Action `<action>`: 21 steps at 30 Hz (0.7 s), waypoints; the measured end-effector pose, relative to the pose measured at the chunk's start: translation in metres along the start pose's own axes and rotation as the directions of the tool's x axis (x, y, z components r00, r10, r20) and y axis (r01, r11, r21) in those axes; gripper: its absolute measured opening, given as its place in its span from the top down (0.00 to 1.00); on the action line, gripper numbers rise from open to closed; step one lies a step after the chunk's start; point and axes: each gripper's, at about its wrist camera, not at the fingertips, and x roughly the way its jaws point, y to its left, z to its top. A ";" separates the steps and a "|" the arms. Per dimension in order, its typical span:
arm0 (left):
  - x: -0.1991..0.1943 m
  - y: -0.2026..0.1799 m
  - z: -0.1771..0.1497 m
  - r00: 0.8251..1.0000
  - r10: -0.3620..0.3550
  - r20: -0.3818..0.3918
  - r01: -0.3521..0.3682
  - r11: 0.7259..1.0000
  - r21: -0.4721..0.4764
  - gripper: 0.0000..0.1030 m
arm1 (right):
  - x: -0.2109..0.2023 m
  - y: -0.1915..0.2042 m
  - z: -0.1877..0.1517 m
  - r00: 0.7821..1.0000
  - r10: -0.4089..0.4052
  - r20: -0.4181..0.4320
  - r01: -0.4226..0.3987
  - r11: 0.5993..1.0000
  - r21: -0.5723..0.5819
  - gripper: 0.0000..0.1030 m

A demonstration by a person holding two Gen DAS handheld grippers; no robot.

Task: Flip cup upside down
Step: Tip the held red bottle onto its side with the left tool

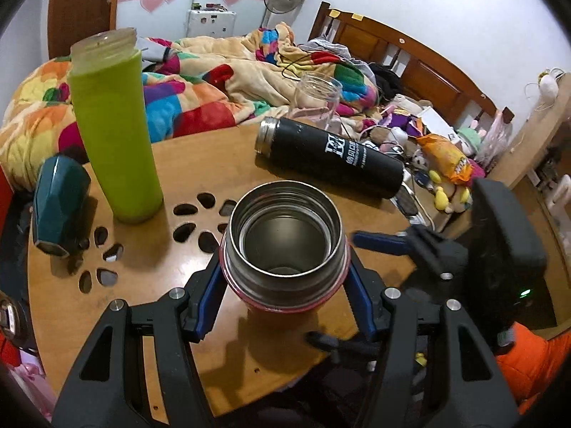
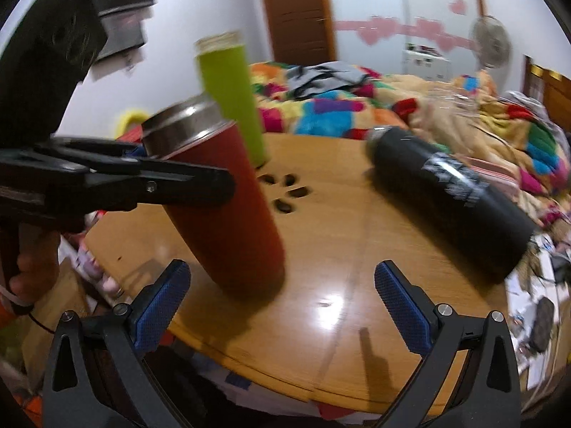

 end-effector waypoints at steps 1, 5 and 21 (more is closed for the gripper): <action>0.000 0.001 0.000 1.000 -0.008 -0.002 0.008 1.000 -0.005 0.41 | 0.005 0.005 0.000 1.000 0.022 -0.005 -0.022 1.000 -0.016 0.02; -0.003 0.008 -0.002 0.999 -0.038 0.001 0.038 0.999 -0.039 0.41 | 0.023 0.014 0.004 0.996 0.082 -0.019 -0.082 0.996 -0.041 0.21; 0.000 0.031 -0.016 0.998 0.044 0.053 -0.036 0.990 -0.134 0.30 | 0.030 0.030 0.013 0.988 0.152 -0.037 -0.152 0.988 -0.008 0.42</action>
